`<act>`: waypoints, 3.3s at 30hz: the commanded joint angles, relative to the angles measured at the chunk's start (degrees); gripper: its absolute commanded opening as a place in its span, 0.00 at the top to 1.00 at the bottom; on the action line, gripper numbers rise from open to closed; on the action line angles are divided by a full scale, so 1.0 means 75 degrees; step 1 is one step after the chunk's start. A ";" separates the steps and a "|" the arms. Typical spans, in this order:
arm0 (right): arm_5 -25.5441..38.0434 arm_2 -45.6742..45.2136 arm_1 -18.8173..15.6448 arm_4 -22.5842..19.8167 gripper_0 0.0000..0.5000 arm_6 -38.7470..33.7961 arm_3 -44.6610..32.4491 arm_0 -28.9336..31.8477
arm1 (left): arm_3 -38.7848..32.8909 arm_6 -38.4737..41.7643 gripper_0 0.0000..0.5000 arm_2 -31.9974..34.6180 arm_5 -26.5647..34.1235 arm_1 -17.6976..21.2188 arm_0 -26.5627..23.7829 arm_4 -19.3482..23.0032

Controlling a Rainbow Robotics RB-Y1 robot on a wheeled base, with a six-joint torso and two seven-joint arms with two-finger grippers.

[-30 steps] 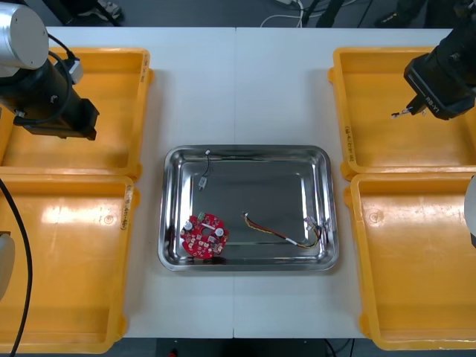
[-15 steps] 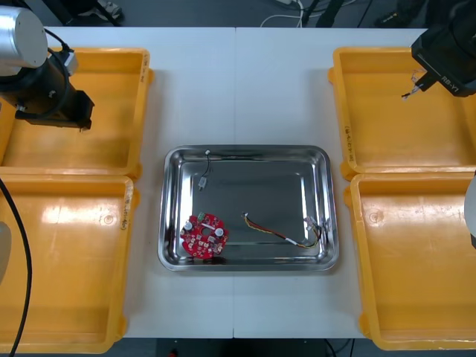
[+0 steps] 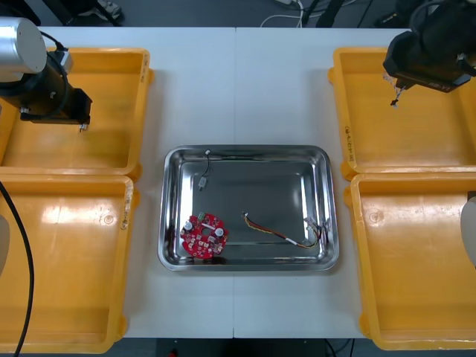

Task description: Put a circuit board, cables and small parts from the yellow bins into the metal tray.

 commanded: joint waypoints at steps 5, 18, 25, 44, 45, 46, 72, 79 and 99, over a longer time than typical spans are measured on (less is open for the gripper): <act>0.0036 0.1341 -0.0530 -0.1058 1.00 0.0329 -0.1088 0.0197 | 0.0328 -0.1266 0.00 0.0191 -0.0480 0.0349 -0.0406 0.0026; 0.0036 0.2068 -0.0987 -0.3051 1.00 0.1536 -0.2517 0.0830 | 0.0785 -0.1360 0.00 0.0004 -0.1113 0.0326 -0.0418 0.0132; 0.0036 0.2583 -0.0998 -0.3215 1.00 0.3282 -0.2646 0.0888 | 0.0938 -0.1383 0.00 -0.0078 -0.1301 0.0326 -0.0418 0.0167; -0.2255 0.4025 -0.0717 -0.2640 1.00 0.6375 -0.2330 0.1662 | 0.1336 -0.1430 0.00 -0.0371 -0.1863 0.0326 -0.0406 0.0401; -0.2326 0.4036 -0.0717 -0.2664 1.00 0.6645 -0.2224 0.1673 | 0.1336 -0.1418 0.00 -0.0371 -0.1863 0.0326 -0.0406 0.0401; -0.2373 0.4036 -0.0717 -0.2687 1.00 0.6821 -0.2142 0.1673 | 0.1336 -0.1430 0.00 -0.0371 -0.1863 0.0326 -0.0395 0.0413; -0.3779 0.4869 -0.0764 -0.1633 1.00 0.7594 -0.1990 0.2669 | 0.1336 -0.1453 0.03 -0.0371 -0.1992 0.0267 -0.0360 0.0448; -0.3919 0.5044 -0.0670 -0.1457 1.00 0.7348 -0.1990 0.2658 | 0.1336 -0.1477 1.00 -0.0477 -0.2180 0.0256 -0.0277 0.0448; -0.4412 0.5173 -0.0518 -0.1117 1.00 0.7161 -0.1920 0.2669 | 0.0879 -0.1629 1.00 -0.0278 -0.1441 0.0373 -0.0277 0.0436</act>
